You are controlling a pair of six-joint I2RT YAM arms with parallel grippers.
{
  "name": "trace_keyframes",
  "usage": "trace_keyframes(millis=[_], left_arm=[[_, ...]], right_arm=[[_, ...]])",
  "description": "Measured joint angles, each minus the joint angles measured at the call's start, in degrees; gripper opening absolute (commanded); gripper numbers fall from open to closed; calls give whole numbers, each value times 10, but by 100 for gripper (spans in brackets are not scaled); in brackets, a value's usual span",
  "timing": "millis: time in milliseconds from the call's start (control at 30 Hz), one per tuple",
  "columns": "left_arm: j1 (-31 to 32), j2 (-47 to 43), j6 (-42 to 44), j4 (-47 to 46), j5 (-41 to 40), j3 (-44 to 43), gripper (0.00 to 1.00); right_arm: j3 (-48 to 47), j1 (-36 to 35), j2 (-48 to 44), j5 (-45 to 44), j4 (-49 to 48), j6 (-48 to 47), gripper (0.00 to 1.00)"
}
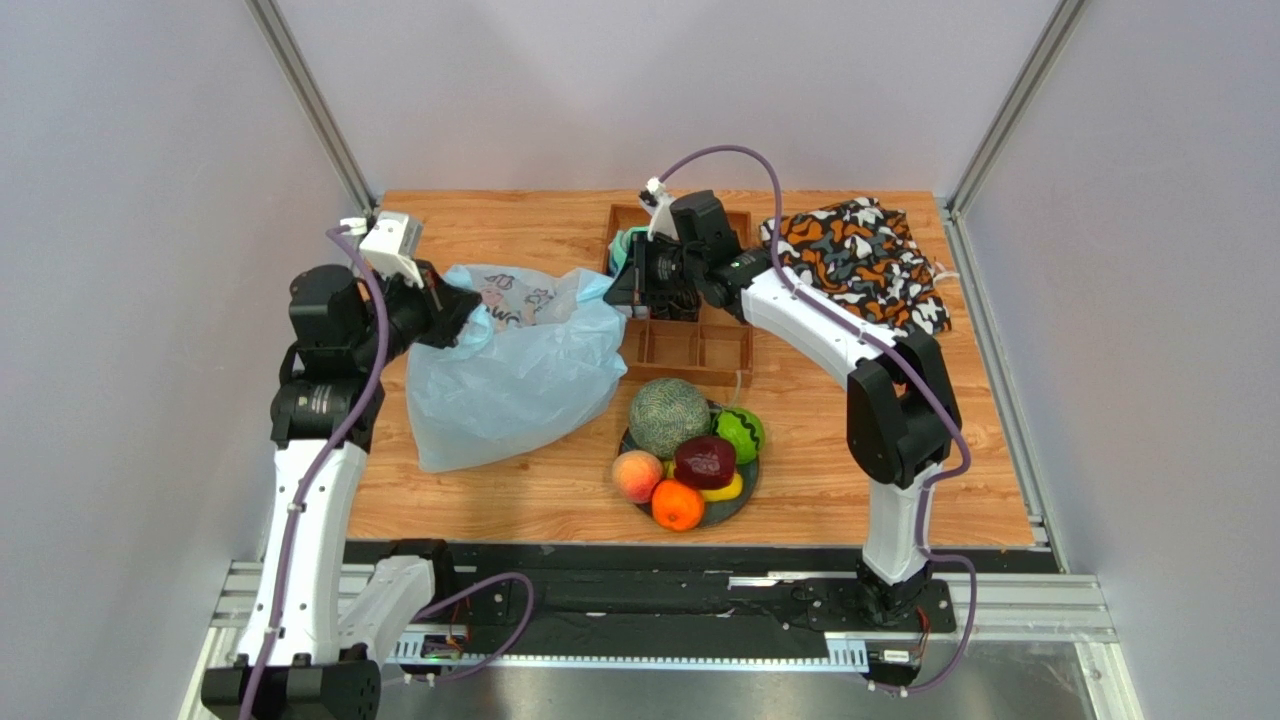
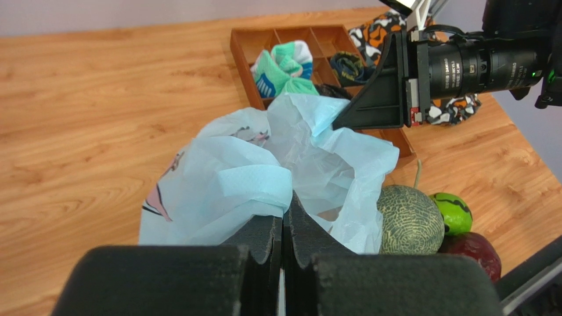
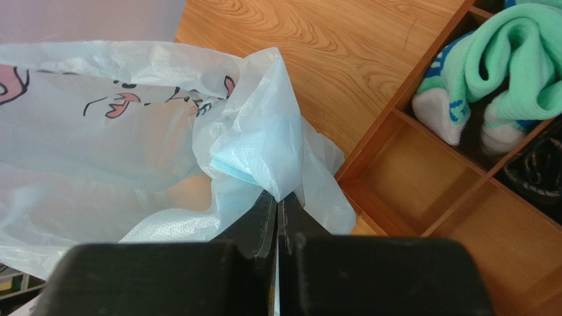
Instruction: Place the fruits into the plastic bag
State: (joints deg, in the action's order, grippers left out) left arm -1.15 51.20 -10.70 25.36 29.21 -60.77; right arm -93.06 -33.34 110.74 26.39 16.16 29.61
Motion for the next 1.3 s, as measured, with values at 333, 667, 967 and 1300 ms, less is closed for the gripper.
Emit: trace_keyframes(millis=[333,667,967,1300], left_arm=[[0,-93,7,-87,2,24,0],[0,-94,10,-98,7,43,0],[0,-99,11,-97,1,48,0],[0,-104,20,-79,-33,49,0]], right_arm=[[51,0,-110,-8,-9,-17,76],[91,0,-219,-41,-7,-52,85],[178,0,-308,-122,27,-98,89],[320,-52,-439,-242,106,-136,89]])
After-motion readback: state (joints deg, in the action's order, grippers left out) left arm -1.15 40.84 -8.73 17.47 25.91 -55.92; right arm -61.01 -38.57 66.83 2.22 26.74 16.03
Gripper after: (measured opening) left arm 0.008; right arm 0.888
